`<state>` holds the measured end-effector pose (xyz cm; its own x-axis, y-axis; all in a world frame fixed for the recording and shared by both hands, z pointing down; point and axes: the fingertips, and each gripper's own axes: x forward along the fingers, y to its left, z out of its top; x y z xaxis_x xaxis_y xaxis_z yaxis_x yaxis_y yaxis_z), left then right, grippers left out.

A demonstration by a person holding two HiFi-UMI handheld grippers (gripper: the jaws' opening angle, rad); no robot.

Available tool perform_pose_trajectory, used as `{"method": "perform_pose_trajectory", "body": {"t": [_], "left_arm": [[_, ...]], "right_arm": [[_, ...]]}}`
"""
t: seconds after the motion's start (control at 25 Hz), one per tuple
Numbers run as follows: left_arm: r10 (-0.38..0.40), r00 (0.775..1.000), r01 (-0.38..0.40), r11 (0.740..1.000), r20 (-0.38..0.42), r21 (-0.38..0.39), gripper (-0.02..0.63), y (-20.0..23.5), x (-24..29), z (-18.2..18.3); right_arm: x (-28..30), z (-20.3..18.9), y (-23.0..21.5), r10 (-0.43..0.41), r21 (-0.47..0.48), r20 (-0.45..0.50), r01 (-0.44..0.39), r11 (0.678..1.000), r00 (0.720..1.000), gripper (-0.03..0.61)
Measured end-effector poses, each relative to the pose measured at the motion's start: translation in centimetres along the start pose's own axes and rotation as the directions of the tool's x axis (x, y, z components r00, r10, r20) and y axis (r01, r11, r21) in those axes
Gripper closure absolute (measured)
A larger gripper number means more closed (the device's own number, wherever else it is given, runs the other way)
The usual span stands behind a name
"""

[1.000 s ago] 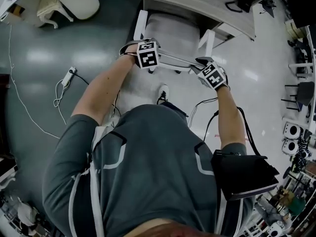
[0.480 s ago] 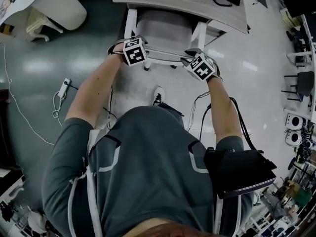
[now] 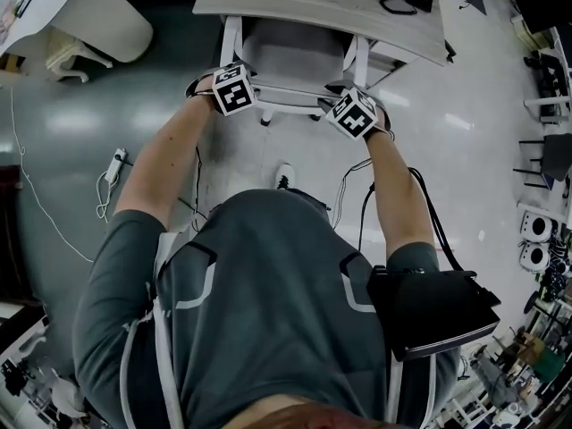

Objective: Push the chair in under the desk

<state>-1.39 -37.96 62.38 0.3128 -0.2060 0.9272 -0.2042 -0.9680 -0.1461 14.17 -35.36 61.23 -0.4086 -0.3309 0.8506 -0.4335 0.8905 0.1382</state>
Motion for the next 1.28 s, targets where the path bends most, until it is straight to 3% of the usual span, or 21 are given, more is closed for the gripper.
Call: {"method": "perform_pose_trajectory", "body": {"t": [0.24, 0.44, 0.64, 1.04, 1.28], "left_arm": [[0.007, 0.999, -0.008, 1.0, -0.048, -0.028, 0.431, 3.5, 2.7, 1.9], [0.051, 0.996, -0.054, 0.998, -0.073, -0.038, 0.428, 4.4, 2.7, 1.3], [0.039, 0.995, -0.044, 0.998, -0.096, -0.048, 0.428, 5.0, 2.4, 1.3], [0.072, 0.994, -0.075, 0.997, -0.082, -0.029, 0.428, 7.6, 2.3, 1.9], [0.053, 0.996, -0.055, 0.998, -0.075, -0.027, 0.428, 10.3, 2.9, 2.2]], "right_arm": [[1.4, -0.8, -4.6, 0.004, -0.018, 0.008, -0.004, 1.0, 1.0, 0.419], [1.7, 0.1, -4.9, 0.008, -0.029, 0.011, -0.008, 1.0, 1.0, 0.42], [1.6, 0.7, -5.5, -0.008, -0.04, 0.017, 0.009, 0.999, 1.0, 0.419], [1.9, 1.7, -7.7, -0.015, -0.016, 0.0, 0.015, 1.0, 1.0, 0.417], [2.9, 2.5, -10.1, -0.023, -0.001, -0.007, 0.023, 1.0, 1.0, 0.416]]}}
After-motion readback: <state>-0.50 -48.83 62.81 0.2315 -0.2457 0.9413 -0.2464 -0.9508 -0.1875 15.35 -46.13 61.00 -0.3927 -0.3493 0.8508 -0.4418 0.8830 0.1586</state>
